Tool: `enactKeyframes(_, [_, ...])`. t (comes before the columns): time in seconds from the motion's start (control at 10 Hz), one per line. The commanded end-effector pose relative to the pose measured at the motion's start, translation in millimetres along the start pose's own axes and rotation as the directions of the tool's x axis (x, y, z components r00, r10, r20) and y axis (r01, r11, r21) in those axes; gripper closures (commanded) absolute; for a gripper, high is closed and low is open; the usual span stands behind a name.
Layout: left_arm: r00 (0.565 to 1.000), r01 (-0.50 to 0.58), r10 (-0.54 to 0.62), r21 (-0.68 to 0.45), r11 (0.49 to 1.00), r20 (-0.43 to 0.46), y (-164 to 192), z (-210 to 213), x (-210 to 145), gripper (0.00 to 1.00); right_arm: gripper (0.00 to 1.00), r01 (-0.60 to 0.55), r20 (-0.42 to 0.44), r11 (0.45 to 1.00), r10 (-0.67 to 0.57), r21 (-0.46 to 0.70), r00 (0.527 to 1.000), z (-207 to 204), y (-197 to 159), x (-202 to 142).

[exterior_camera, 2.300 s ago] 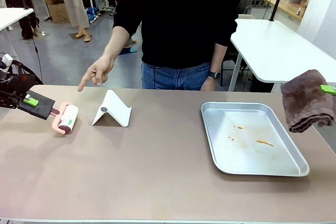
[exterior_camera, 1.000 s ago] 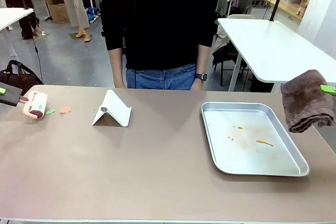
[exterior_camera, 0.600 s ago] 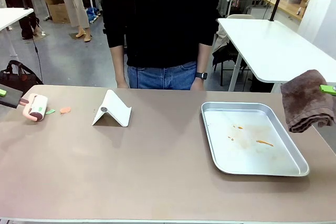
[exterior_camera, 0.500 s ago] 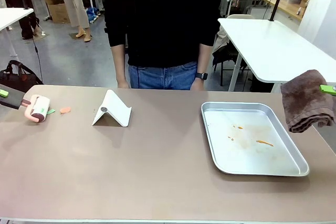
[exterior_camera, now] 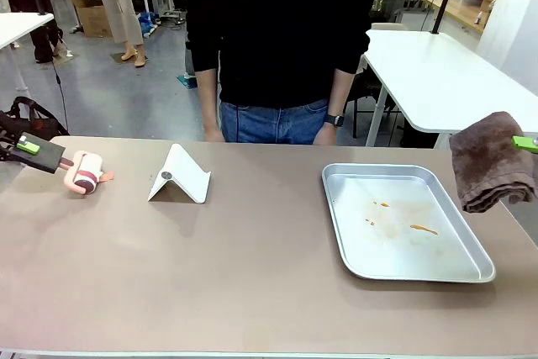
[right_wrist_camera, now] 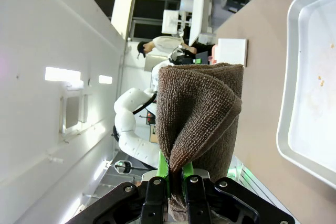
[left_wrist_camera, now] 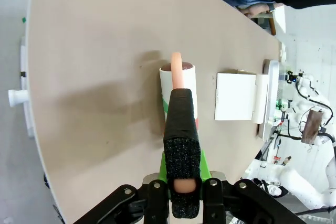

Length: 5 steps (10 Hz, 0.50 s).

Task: Clean the surface of the table.
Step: If a person points to the right, clean the right side of the table with your right hand, and if they point to the left, clean the left side with your left hand.

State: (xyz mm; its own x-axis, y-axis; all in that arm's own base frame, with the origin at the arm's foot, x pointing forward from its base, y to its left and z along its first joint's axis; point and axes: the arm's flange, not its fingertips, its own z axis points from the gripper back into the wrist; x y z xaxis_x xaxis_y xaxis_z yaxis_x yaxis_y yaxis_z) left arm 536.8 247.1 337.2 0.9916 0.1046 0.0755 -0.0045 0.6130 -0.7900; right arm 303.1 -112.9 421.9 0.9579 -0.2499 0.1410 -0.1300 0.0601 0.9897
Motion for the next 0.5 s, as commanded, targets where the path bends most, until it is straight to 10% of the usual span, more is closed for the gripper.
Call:
enactKeyframes(0.0, [0.998,-0.023,0.025,0.037,0.999,-0.064,-1,-19,-4,0.78,1.00,0.004,-0.006,1.000,-0.004,0.005,1.000,1,2,-1])
enactKeyframes(0.4, [0.994,0.002,0.000,0.022,1.000,-0.107,-14,-36,6,0.78,1.00,0.004,-0.006,1.000,-0.004,0.005,1.000,1,2,-1])
